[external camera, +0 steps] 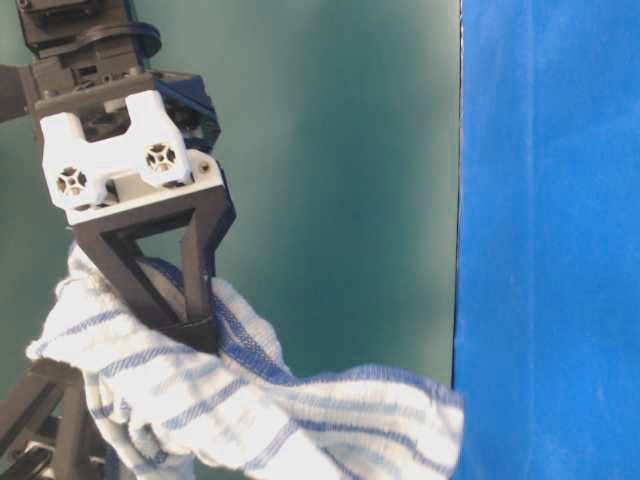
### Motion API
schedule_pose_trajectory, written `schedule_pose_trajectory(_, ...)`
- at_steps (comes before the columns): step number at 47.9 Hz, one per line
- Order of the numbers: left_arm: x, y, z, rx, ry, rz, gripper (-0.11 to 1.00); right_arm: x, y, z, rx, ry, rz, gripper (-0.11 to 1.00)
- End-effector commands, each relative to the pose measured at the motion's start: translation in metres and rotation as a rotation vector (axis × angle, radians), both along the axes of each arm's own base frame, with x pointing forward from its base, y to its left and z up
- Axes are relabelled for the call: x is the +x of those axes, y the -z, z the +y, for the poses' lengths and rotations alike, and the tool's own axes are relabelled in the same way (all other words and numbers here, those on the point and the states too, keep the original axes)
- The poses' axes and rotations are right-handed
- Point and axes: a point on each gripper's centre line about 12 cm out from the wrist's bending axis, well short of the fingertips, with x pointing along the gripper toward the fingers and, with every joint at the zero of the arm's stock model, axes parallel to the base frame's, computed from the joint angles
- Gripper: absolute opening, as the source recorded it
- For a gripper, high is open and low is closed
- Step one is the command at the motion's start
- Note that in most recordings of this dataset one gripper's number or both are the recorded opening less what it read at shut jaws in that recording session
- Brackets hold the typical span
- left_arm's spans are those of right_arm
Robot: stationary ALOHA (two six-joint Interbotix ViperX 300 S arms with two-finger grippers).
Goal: Hand over the towel.
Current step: 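Open the left gripper and pull the towel away with the right gripper, then lower the towel with the right gripper onto the table center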
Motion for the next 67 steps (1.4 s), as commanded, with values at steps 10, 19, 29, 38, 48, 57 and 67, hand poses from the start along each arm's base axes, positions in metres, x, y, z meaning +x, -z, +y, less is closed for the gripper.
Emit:
schedule_pose_trajectory(10,-0.037,-0.020,0.000,0.002,0.001,-0.087,0.92,-0.022,-0.020,0.000,0.004,0.000,-0.049,0.14)
schedule_pose_trajectory(19,-0.067,-0.026,0.001,0.002,0.002,-0.121,0.92,-0.043,-0.019,-0.001,0.004,0.000,-0.051,0.14)
schedule_pose_trajectory(29,-0.088,-0.026,0.001,0.002,0.003,-0.138,0.92,-0.065,-0.020,-0.001,0.006,0.000,-0.057,0.14)
schedule_pose_trajectory(38,-0.088,-0.024,0.001,0.002,0.003,-0.132,0.92,-0.068,-0.021,-0.001,0.003,0.000,-0.063,0.14)
schedule_pose_trajectory(48,-0.088,-0.024,0.001,0.002,0.003,-0.130,0.92,-0.061,-0.007,-0.013,0.000,0.032,0.034,0.14)
schedule_pose_trajectory(57,-0.087,-0.022,0.001,0.002,0.003,-0.126,0.92,-0.040,0.028,-0.035,0.011,0.090,0.261,0.14)
schedule_pose_trajectory(67,-0.087,-0.022,0.001,0.002,0.003,-0.124,0.92,-0.016,0.093,-0.049,0.023,0.119,0.540,0.14)
